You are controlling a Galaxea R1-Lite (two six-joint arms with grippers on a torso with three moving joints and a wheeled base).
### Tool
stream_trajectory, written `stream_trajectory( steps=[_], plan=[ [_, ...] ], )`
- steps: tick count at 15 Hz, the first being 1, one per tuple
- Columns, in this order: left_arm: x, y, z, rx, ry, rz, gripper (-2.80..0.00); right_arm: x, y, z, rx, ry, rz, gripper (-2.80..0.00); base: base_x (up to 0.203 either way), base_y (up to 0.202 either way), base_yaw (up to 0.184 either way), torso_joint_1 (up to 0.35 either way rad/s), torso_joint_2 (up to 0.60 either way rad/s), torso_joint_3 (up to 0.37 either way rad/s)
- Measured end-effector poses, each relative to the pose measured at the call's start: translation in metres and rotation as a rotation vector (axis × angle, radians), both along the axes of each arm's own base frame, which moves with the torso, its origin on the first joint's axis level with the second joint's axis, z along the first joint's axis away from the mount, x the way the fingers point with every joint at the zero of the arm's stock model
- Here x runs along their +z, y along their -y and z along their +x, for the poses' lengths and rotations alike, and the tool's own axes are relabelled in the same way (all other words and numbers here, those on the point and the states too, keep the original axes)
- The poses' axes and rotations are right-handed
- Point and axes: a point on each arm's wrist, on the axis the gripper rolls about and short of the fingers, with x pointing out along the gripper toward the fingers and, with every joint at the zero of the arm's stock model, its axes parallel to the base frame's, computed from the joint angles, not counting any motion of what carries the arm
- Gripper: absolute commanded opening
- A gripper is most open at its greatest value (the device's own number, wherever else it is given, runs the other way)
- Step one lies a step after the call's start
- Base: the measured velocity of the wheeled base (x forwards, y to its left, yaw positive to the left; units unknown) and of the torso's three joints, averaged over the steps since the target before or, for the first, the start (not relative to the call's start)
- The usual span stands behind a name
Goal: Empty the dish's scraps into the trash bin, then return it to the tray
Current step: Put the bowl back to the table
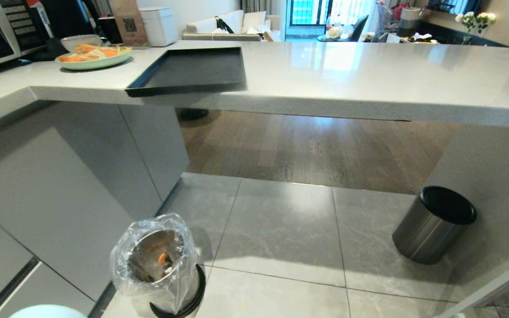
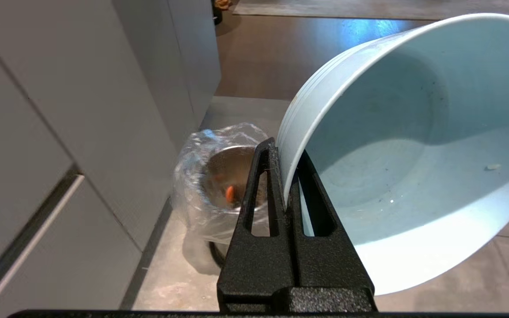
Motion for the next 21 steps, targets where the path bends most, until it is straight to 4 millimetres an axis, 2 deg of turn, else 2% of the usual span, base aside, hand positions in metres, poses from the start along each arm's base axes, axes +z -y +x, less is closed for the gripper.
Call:
stream_trajectory(
  steps=[2,21],
  plan=[
    [0.0000,0.0000,0.0000,0.000,0.000,0.000,-2.80,-0.0001,0.0000,0.0000,0.000,-0.001,0.000,-2.80,0.000,0.137,-0.003,0.003,0.00,0.001],
    [0.0001,0.0000,0.0000,-0.001,0.001,0.001,-2.80,-0.0002,0.0000,0.0000,0.000,-0.002,0.000,-2.80,0.003,0.000,0.000,0.000,0.00,0.000]
  ],
)
